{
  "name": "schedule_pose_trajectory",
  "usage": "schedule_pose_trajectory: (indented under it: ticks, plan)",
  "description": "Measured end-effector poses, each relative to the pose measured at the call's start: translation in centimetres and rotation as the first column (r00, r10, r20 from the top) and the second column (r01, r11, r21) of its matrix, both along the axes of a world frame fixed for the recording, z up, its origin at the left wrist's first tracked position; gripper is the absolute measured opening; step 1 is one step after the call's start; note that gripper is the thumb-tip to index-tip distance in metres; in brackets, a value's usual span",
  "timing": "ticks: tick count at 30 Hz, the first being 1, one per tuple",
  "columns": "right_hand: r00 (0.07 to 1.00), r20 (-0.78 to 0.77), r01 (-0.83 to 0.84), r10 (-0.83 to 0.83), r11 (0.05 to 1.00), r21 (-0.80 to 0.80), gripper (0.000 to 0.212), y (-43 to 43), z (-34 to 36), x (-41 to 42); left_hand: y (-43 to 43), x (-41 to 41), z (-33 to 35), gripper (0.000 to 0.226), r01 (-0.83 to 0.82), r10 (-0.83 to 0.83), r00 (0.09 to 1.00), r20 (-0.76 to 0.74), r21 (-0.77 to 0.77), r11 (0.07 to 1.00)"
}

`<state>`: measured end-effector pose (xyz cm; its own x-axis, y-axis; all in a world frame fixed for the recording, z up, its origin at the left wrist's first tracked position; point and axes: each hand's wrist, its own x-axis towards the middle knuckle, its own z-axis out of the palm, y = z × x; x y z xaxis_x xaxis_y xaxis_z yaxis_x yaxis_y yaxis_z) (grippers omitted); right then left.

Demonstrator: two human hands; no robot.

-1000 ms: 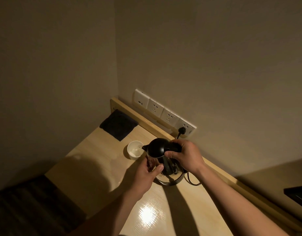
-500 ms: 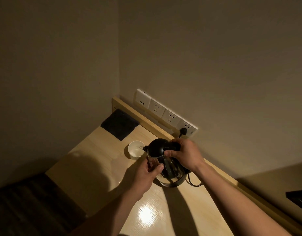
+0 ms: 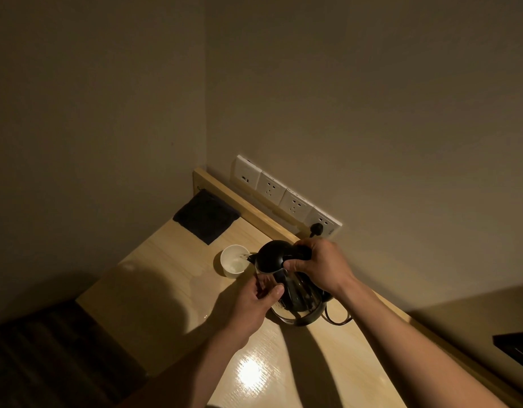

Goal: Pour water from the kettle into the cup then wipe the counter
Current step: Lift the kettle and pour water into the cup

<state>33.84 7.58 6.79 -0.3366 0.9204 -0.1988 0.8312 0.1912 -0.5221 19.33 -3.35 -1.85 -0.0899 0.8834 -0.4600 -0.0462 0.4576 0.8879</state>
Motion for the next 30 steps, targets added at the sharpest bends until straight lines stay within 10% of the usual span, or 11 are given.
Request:
schedule_pose_trajectory:
  ticks: [30]
  plan:
    - [0.997, 0.075, 0.003, -0.001, 1.0, -0.027, 0.038, 0.3, 1.4, -1.0, 0.0, 0.1, -0.7, 0.029, -0.058, 0.068, 0.987, 0.149, -0.069, 0.996]
